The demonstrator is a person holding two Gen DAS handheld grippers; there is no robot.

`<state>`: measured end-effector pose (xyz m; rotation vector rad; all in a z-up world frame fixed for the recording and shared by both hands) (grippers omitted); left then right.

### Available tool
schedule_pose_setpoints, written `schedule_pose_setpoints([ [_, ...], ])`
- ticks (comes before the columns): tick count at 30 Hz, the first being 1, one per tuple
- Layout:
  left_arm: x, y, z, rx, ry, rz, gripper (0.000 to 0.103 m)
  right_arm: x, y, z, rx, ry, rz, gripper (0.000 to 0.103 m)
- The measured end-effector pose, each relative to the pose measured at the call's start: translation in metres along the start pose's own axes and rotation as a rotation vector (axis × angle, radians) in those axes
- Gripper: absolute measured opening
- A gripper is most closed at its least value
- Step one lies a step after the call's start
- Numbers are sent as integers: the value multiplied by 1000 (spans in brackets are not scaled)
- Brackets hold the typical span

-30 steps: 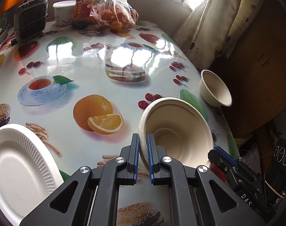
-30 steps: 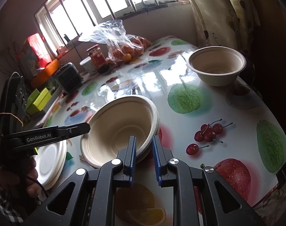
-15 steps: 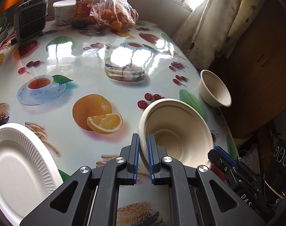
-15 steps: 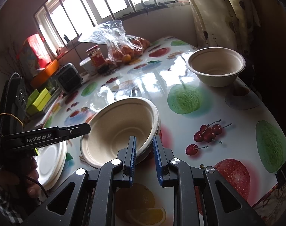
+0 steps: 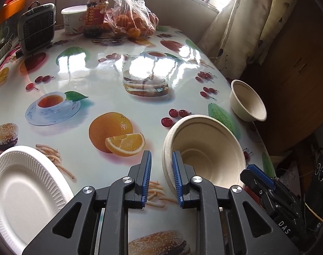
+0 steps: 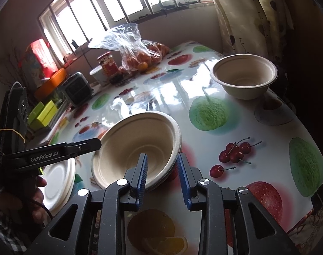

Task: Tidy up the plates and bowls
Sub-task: 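Lift the nested beige bowls off the table with both grippers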

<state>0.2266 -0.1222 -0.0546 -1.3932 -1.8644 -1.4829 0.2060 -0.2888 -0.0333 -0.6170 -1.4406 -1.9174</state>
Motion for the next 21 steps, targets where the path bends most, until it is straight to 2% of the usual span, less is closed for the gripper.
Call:
schedule_pose_setpoints([
  [5,5,7,-3,-24,17,-24,22,5,8,-2,0,-8,-14,34],
  [9,8,13,-10,-45,10,-34,30,7,14,-4,-1,-14,-22,39],
  [21,1,34,-38,-112,-9,-40,30,14,32,-19,-14,-51,-52,41],
])
Point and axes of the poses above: each gripper's, at about its wrist camera, not at the fingertips, and x roughly against the way its jaws point, z to its left, y to its top, the point moved 9 cm from there along -x, roughly the way its jaws point, and after that the axes turned 3 degrees about -y, right-handed, at the moved point
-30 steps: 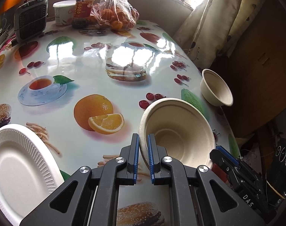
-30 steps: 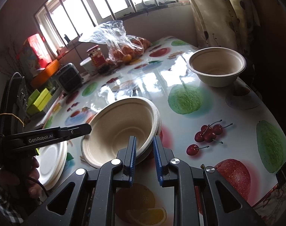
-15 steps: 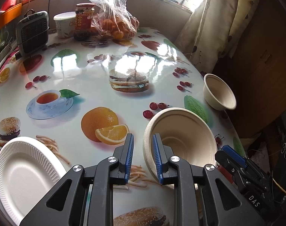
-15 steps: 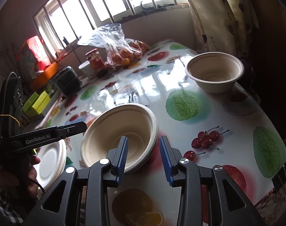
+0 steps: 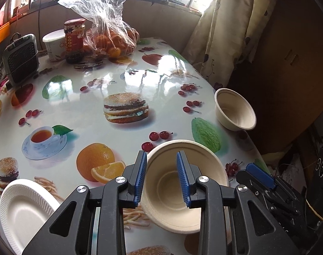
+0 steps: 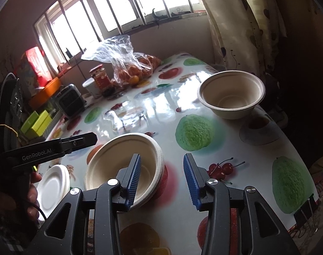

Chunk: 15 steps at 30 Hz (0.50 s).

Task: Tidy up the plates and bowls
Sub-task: 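Lift the nested beige bowls off the table with both grippers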

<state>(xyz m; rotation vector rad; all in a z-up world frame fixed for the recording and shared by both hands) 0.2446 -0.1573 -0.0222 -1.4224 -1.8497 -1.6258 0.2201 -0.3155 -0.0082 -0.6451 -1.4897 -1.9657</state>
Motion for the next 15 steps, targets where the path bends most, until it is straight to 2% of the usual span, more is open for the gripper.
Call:
schedule_pose_setpoints([
  [7,-11,15,-19,-51,-11,8,30,0,13,-14,-3,-38,-20,42],
  [15,-28,42,-33,-99,-9,7,30,0,36,-53,-38,-128,-56,43],
])
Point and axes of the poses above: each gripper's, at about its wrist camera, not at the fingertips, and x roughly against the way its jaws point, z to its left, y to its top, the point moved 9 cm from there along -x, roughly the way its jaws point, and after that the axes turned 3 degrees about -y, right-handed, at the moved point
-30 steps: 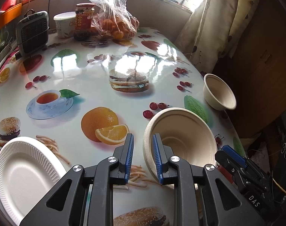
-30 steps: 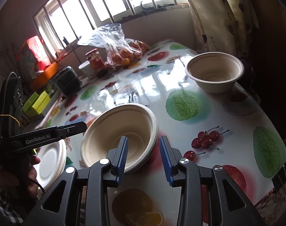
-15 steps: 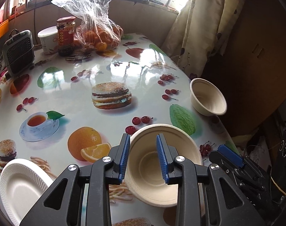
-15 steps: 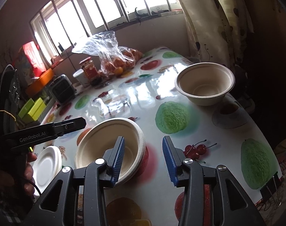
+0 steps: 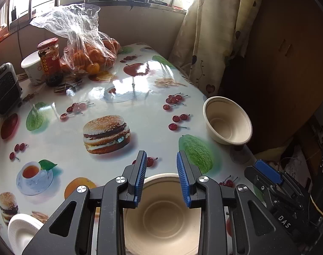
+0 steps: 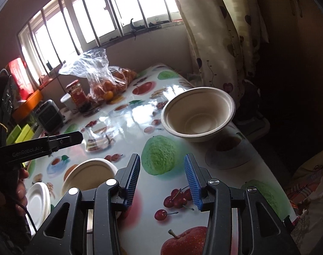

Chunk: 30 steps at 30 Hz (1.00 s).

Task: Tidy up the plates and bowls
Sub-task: 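Lift the nested beige bowls off the table with both grippers, then carry the nested bowls with both grippers over the third beige bowl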

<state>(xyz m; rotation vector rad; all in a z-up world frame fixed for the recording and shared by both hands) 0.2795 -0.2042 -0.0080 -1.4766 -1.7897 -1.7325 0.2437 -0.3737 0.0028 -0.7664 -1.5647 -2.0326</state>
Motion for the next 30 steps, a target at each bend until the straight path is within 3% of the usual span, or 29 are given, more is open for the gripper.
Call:
schedule_pose_setpoints([
  [14,-46,36,-28,-49,-49,29,30,-16,42,-48,-26,-115,-49,43],
  [30,-87,57,-50,-56,-77,79,30,-42,48,-88,-80,-181,-33,43],
])
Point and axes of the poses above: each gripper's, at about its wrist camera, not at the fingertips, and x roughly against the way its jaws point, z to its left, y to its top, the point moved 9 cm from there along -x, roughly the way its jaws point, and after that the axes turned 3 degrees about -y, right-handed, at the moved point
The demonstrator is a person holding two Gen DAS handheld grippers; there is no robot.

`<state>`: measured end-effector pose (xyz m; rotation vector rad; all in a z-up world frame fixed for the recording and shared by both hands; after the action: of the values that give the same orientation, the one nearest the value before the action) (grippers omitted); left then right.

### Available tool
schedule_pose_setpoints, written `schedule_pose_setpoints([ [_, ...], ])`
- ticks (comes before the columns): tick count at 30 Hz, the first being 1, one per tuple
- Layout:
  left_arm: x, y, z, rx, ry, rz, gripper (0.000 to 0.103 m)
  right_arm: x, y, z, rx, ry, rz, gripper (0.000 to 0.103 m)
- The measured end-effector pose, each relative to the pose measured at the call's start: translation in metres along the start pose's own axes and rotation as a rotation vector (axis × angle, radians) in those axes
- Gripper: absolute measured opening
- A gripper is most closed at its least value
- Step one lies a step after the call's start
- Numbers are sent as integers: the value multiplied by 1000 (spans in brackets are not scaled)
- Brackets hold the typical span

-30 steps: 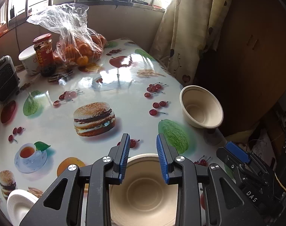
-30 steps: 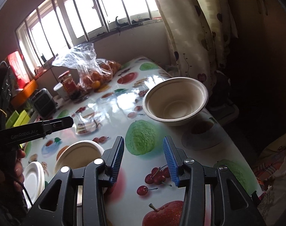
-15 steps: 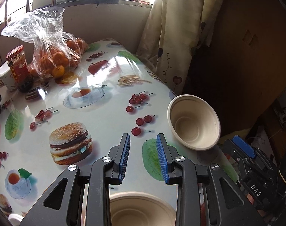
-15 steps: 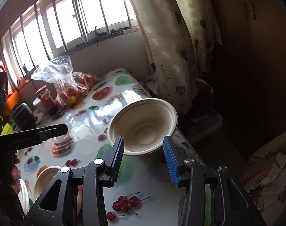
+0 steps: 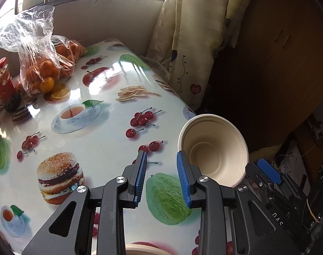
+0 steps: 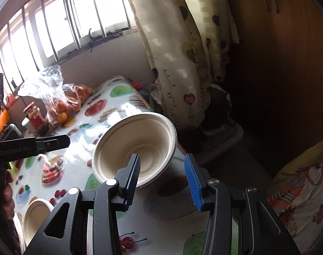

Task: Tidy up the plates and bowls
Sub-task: 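Carry the nested bowls with both grippers over the third beige bowl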

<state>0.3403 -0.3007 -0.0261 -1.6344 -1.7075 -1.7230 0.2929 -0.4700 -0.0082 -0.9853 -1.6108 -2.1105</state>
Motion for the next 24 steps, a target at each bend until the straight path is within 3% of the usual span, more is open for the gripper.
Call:
schedule_pose_setpoints([
  [15,-32,0,-7,0,6,56,30,-17,0,-3,-17,9,25,42],
  [24,-41,-4,-10,14,-20,79,30,-22,-1,-2,-19,15,30,35],
])
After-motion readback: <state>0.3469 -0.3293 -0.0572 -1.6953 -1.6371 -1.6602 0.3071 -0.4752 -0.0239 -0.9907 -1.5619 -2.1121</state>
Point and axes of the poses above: each gripper's, at about its wrist camera, not at the fingertips, and x roughly against the way its jaws point, z to its left, y to its top, the point moved 9 cm from there along -x, roughly the way its jaws point, and after that the axes turned 3 degrees about -y, right-handed, at the moved point
